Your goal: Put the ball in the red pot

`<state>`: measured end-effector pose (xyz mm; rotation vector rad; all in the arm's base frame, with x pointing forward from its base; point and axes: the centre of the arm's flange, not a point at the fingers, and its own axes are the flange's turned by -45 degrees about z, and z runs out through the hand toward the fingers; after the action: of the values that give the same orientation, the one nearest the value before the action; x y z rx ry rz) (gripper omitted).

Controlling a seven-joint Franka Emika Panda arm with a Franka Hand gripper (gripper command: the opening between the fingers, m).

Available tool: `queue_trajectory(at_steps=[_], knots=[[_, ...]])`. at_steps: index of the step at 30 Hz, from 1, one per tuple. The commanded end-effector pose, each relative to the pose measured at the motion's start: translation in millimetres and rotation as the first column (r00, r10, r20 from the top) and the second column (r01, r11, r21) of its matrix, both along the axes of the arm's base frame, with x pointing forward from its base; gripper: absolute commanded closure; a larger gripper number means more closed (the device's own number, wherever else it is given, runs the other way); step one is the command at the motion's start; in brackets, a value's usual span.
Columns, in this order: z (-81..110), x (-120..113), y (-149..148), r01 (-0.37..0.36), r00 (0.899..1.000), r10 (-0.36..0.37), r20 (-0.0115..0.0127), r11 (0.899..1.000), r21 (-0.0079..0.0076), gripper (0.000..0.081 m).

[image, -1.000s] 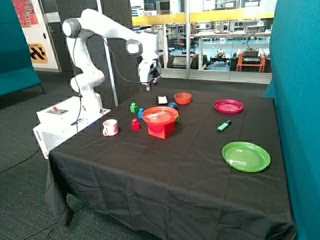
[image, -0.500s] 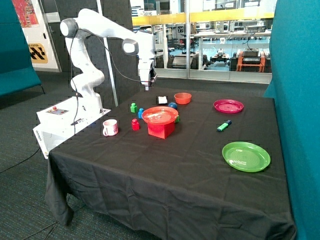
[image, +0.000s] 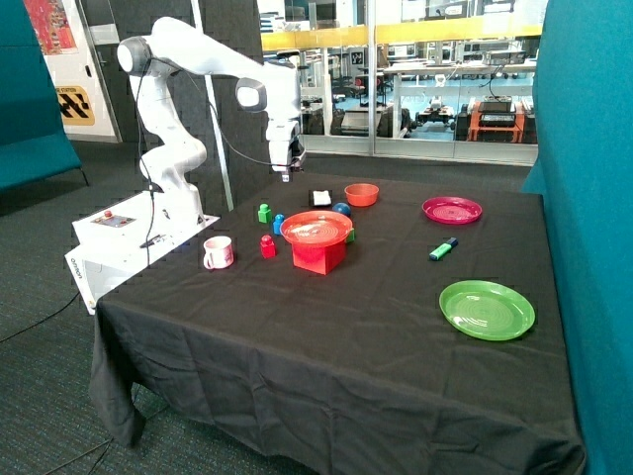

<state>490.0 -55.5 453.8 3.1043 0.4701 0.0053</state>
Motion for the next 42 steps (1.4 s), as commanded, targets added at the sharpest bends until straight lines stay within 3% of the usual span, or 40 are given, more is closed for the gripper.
queue_trajectory(at_steps=[1,6,13,15,25,42], knots=[[-5.2,9,-24,0.015,1.000,-0.015,-0.0036,1.000,0.0014,0.0555],[-7.3,12,-29,0.008,1.000,-0.008,-0.0036,1.000,0.0014,0.0540],[-13.3,19,-31,0.006,1.000,-0.006,-0.0036,1.000,0.0014,0.0447],[-17.3,21,-32,0.005,1.000,-0.005,-0.0036,1.000,0.0014,0.0483],[-35.8,31,-31,-0.013,1.000,0.013,-0.0036,1.000,0.0014,0.0498],[-34.1,64,-39,-0.053,0.999,0.053,-0.0036,0.999,0.0014,0.0462]])
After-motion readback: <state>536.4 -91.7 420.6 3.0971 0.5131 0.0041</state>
